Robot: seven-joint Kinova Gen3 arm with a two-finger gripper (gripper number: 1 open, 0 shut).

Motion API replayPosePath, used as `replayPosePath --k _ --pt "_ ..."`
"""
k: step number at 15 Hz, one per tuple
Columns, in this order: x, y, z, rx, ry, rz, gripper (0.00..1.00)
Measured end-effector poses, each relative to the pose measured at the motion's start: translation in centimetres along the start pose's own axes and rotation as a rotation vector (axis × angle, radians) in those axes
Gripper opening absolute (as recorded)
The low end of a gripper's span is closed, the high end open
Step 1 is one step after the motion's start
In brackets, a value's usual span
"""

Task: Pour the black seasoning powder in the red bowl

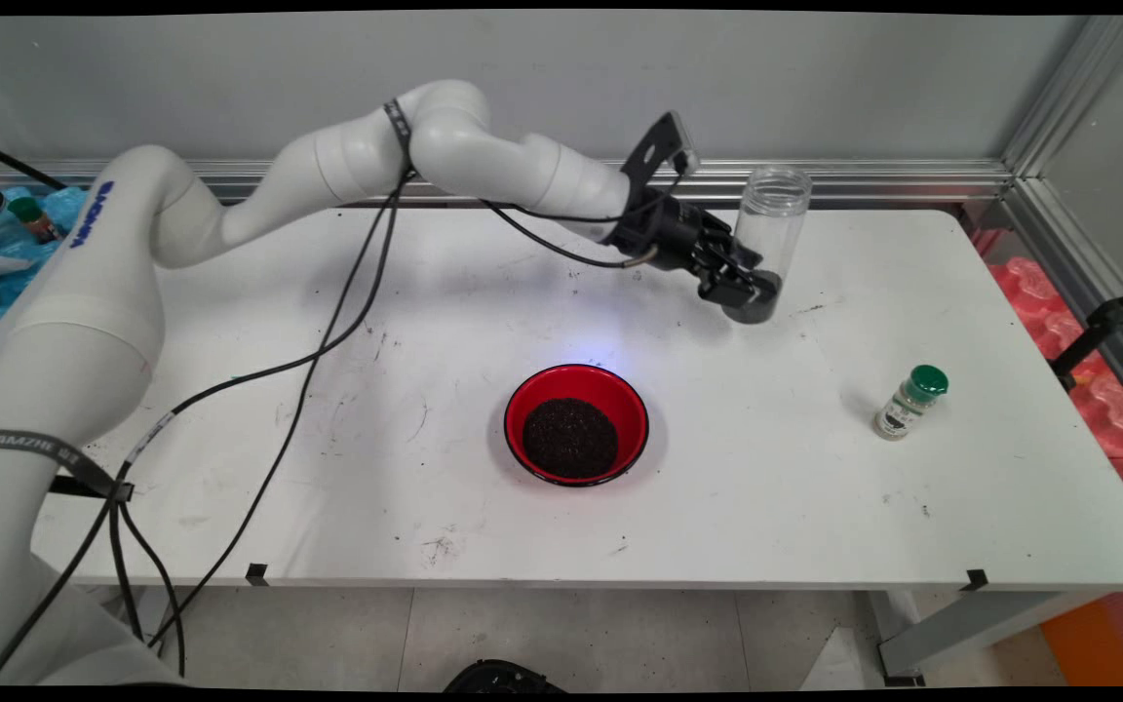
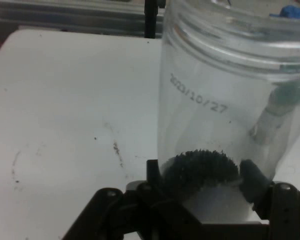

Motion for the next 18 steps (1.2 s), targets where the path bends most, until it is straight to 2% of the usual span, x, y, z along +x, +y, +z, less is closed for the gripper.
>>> replayPosePath --k 11,18 --pt "0.9 -0.3 -7.3 0.017 0.003 0.088 0.0" --pt "0.7 -0.1 -11.5 0.027 -0.028 0.18 0.0"
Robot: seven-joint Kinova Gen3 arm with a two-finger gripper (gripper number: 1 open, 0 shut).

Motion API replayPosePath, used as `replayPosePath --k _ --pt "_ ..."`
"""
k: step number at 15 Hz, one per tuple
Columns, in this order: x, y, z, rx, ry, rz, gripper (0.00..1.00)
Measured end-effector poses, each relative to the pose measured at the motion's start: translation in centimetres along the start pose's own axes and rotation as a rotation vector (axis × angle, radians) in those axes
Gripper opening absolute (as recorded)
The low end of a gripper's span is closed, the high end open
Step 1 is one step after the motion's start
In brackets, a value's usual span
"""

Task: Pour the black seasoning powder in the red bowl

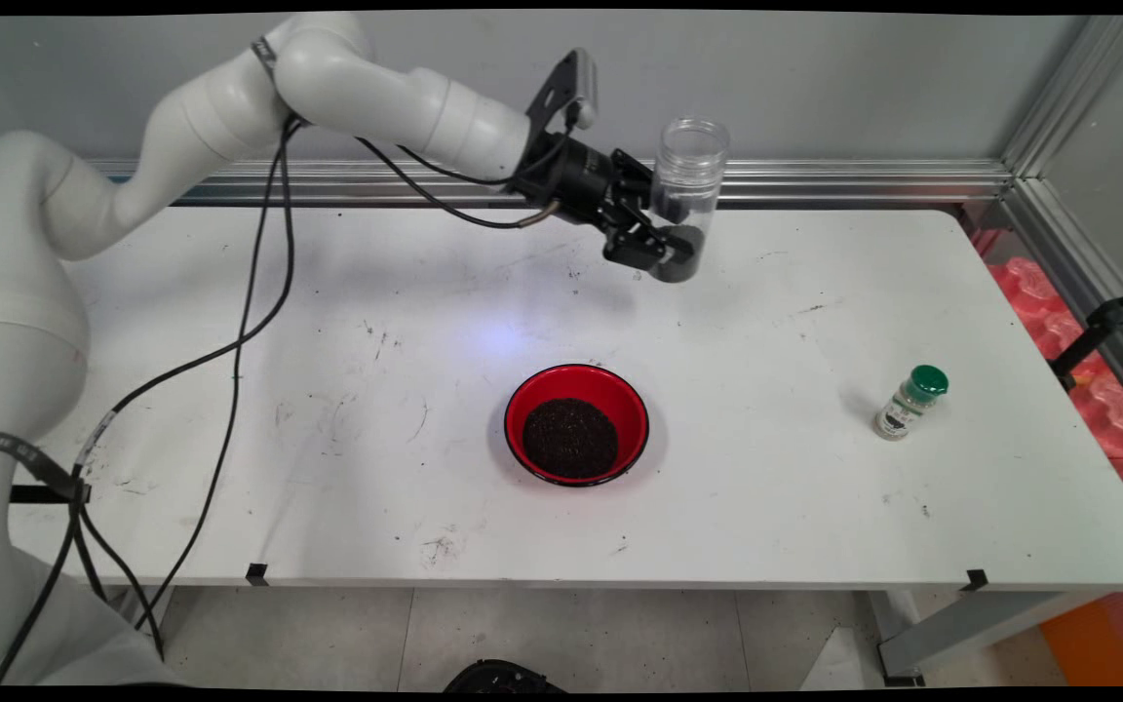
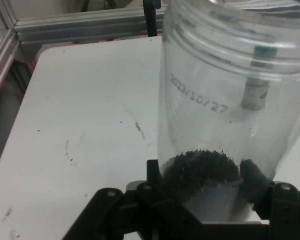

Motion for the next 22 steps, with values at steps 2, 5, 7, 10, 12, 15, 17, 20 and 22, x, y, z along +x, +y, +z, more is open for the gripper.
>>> replayPosePath --k 2,5,7,10,12,15,17,20,22 --pt "-0.1 0.0 -1.1 0.005 -0.007 0.03 0.0" --pt "-0.3 0.0 -2.7 0.009 -0.018 0.083 0.0" --pt "-0.5 0.1 -3.6 0.005 -0.029 0.131 0.0" --pt "-0.6 0.4 -4.7 -0.001 -0.043 0.205 0.0" --pt "-0.6 0.5 -5.2 -0.003 -0.05 0.247 0.0" --pt "-0.7 0.7 -5.8 -0.003 -0.068 0.329 0.0" --pt "-0.8 1.0 -6.2 -0.003 -0.079 0.383 0.0" --pt "-1.1 1.4 -6.5 -0.005 -0.096 0.475 0.0" --pt "-1.2 1.8 -6.6 -0.007 -0.107 0.539 0.0"
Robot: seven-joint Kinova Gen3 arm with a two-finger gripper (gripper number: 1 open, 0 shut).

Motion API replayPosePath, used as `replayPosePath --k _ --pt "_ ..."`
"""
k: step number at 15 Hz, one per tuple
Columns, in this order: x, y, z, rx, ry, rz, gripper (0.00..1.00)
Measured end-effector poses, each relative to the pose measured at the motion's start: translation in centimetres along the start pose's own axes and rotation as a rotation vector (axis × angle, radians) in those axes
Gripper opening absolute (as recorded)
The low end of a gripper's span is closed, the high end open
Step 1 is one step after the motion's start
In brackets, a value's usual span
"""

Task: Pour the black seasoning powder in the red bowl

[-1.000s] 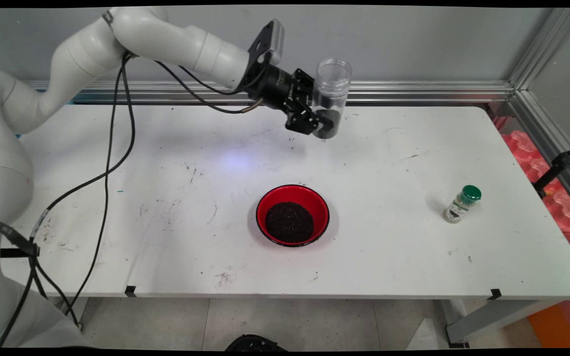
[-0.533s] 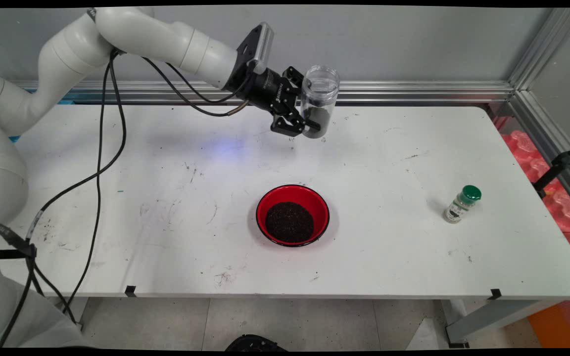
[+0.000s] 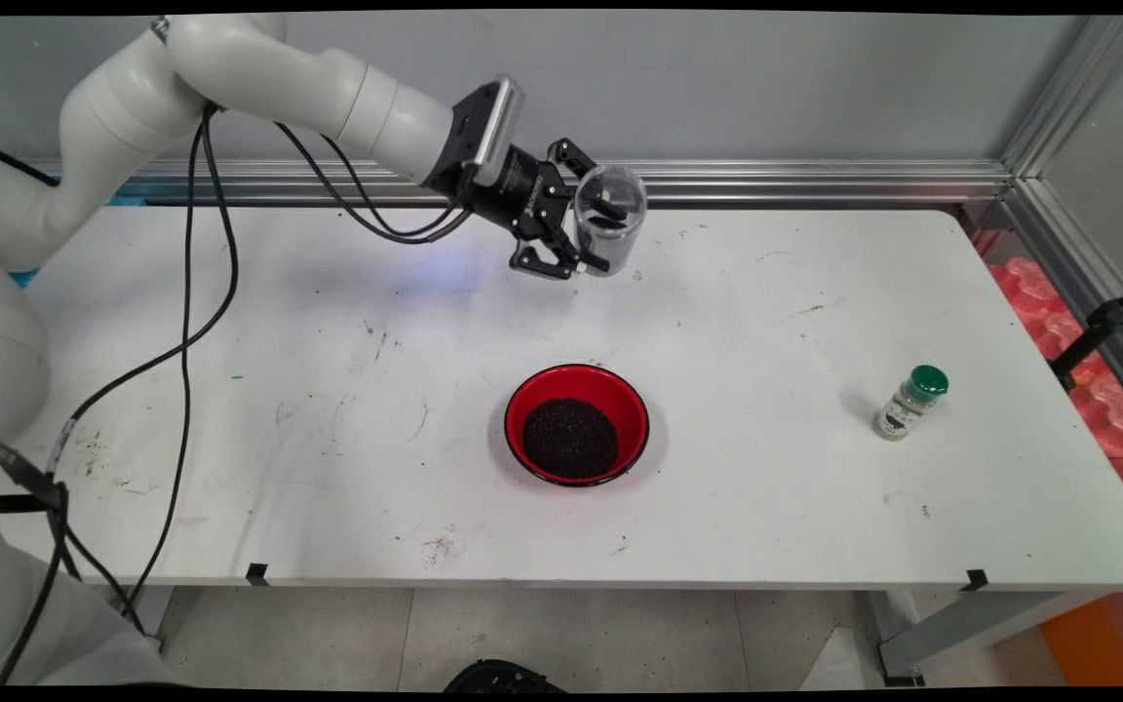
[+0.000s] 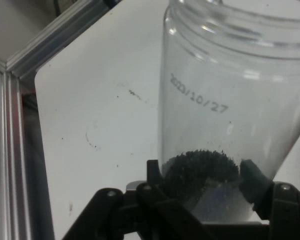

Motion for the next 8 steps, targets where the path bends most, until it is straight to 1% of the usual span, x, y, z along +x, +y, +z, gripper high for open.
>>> replayPosePath --k 4,8 --pt "0.1 0.8 0.0 -0.004 -0.021 0.129 0.0" --pt "0.1 1.5 0.1 -0.007 -0.04 0.239 0.0"
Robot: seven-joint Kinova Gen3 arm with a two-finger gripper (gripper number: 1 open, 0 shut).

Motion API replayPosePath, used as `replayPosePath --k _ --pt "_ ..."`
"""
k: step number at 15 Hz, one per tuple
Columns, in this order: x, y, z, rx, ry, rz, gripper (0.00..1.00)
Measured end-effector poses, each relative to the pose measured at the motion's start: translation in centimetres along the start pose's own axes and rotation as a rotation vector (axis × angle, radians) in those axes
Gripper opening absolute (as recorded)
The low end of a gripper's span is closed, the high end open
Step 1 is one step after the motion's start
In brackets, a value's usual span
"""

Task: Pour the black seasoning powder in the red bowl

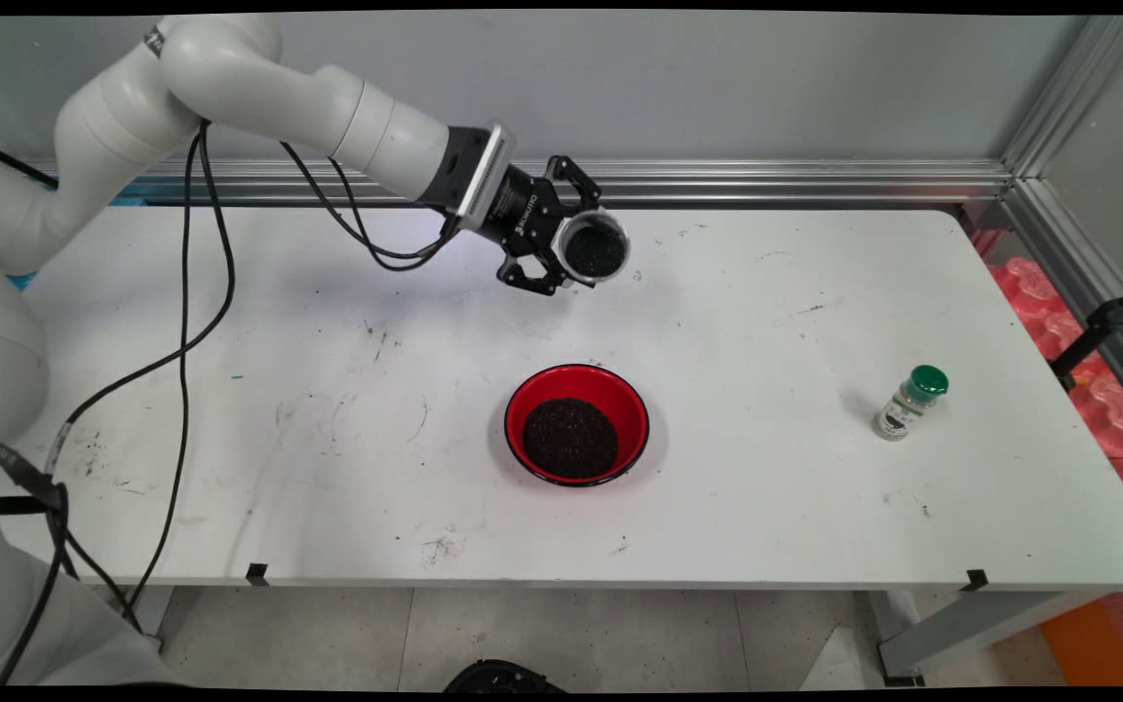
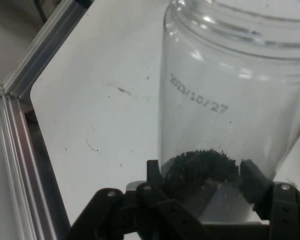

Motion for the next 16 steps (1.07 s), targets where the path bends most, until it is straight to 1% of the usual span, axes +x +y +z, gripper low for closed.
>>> replayPosePath --k 11,16 --pt "0.8 1.4 0.9 0.001 -0.052 0.271 0.0" --pt "1.3 1.9 1.3 0.004 -0.075 0.375 0.0"
